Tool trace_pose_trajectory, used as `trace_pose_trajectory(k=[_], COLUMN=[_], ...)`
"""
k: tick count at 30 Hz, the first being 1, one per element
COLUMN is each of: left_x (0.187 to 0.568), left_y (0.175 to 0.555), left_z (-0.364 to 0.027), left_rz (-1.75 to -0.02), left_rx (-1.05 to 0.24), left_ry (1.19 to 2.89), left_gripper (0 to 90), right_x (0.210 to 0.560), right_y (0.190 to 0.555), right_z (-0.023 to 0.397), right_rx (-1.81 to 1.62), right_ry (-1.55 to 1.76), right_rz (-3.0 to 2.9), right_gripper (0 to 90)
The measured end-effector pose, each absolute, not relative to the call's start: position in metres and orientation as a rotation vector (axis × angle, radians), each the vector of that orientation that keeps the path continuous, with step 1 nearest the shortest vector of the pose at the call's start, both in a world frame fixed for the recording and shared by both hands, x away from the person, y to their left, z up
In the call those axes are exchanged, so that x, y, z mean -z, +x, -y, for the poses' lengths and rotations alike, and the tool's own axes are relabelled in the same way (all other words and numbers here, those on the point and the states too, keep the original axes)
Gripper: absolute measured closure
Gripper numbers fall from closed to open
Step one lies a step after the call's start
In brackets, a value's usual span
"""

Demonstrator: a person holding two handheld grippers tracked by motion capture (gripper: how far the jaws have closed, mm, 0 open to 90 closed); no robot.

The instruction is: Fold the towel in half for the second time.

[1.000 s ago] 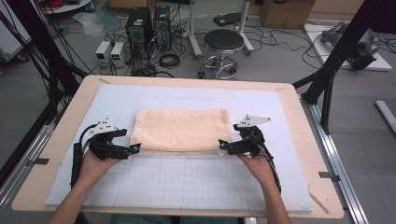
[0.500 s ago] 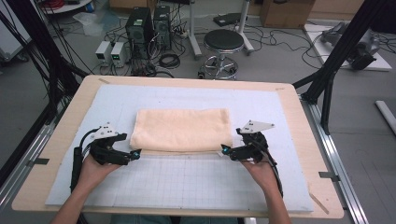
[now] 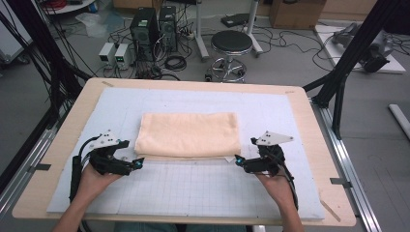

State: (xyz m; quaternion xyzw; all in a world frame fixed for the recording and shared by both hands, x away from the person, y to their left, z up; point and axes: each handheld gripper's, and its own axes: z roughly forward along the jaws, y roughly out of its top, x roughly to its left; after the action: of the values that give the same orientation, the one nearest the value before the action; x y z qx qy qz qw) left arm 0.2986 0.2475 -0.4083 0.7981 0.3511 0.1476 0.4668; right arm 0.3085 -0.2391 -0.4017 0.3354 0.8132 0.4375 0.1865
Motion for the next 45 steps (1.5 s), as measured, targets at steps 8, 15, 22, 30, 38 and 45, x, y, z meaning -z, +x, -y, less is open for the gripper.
trace_pose_trajectory(k=[8,15,22,30,38,45], left_x=[0.407,0.407,0.407,0.408,0.411,0.411], left_y=[0.286,0.277,0.267,0.256,0.245,0.238], left_z=[-0.253,-0.257,-0.263,-0.275,-0.283,-0.287], left_rz=[-0.863,-0.858,-0.862,-0.883,-0.898,-0.907], left_rx=[-0.375,-0.381,-0.389,-0.396,-0.396,-0.397], left_ry=[1.954,1.960,1.964,1.954,1.960,1.952], left_gripper=[7.4,7.1,7.1,7.1,7.0,7.1], right_x=[0.402,0.402,0.404,0.404,0.406,0.409], right_y=[0.296,0.287,0.277,0.265,0.253,0.246], right_z=[0.240,0.245,0.251,0.260,0.268,0.272], right_rx=[-1.226,-1.223,-1.221,-1.219,-1.221,-1.218], right_ry=[0.929,0.930,0.932,0.949,0.965,0.982], right_rz=[-2.297,-2.292,-2.288,-2.275,-2.266,-2.269], right_gripper=[12.0,12.0,12.0,12.0,12.0,12.0])
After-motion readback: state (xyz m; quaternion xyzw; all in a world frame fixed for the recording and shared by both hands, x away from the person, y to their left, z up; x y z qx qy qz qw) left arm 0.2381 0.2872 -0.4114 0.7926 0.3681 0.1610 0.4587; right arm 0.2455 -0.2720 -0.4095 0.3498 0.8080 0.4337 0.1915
